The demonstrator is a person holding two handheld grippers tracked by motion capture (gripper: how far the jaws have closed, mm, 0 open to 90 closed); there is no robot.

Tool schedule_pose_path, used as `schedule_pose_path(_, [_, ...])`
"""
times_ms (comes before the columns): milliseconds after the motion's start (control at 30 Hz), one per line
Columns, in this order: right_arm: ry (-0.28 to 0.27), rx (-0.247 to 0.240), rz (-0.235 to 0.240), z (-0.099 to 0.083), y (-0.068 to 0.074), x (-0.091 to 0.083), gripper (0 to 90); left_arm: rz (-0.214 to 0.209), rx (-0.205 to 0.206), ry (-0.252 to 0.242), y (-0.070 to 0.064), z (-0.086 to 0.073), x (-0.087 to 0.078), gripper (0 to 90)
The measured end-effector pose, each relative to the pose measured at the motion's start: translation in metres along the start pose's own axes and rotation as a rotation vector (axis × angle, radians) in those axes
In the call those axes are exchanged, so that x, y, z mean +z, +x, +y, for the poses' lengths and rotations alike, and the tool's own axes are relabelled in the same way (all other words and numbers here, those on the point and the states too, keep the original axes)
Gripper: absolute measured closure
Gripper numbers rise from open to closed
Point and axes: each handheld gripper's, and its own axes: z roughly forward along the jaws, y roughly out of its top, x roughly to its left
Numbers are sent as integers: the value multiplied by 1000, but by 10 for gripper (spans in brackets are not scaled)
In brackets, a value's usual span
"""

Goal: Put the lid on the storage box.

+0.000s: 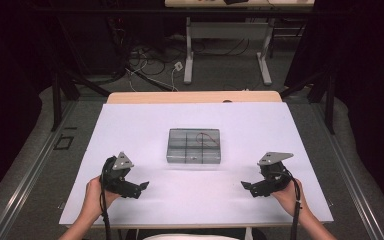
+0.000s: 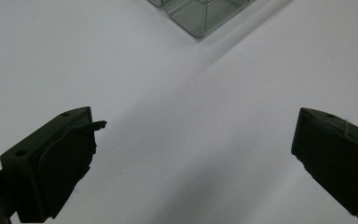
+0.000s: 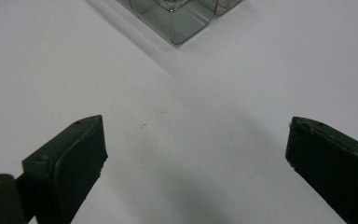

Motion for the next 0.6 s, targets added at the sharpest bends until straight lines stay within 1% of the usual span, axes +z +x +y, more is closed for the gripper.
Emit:
schedule_pose_path(33, [-9, 7, -6, -2, 0, 0, 49, -4, -4, -6, 0, -1, 0, 0])
schedule_pose_path(67, [0, 7, -8, -4, 0, -1, 49, 0, 3, -3, -1, -2, 0, 0])
schedule_pose_path(100, [-11, 10, -7, -6, 0, 0, 49, 0, -3, -7, -1, -3, 0, 0])
schedule_pose_path(133, [0, 18, -5, -7, 1, -1, 50, -2, 3, 0, -1, -4, 0, 0])
schedule_pose_path(167, [3, 10, -7, -9, 0, -1, 50, -1, 3, -4, -2, -5, 1, 0])
schedule_pose_path(200, [2, 14, -9, -11, 1, -1, 50, 5, 5, -4, -2, -6, 1, 0])
schedule_pose_path(233, [4, 14, -13, -13, 0, -1, 50, 3, 4, -3, -3, -7, 1, 0])
schedule_pose_path(267, [-4, 20, -10, -14, 0, 0, 50, 6, 4, -6, -3, -8, 2, 0])
schedule_pose_path(333, [8, 24, -11, -17, 0, -1, 51, 4, 0, -5, -4, -11, 3, 0])
schedule_pose_path(367, [3, 33, -17, -19, 1, 0, 51, 4, -1, -5, -4, -12, 4, 0])
schedule_pose_path(433, [1, 33, -17, -23, 0, 0, 52, 10, 2, -3, -4, -15, 5, 0])
schedule_pose_path(467, [3, 27, -21, -24, -1, 0, 52, 6, 1, -3, -4, -16, 5, 0])
schedule_pose_path(500, [11, 37, -17, -25, 0, -1, 52, 12, 4, -10, -4, -17, 5, 0])
schedule_pose_path(567, [10, 35, -23, -28, -1, 0, 52, 12, -4, -12, -4, -19, 5, 0])
schedule_pose_path(600, [3, 47, -20, -30, 0, 0, 52, 12, -1, -16, -4, -20, 5, 0])
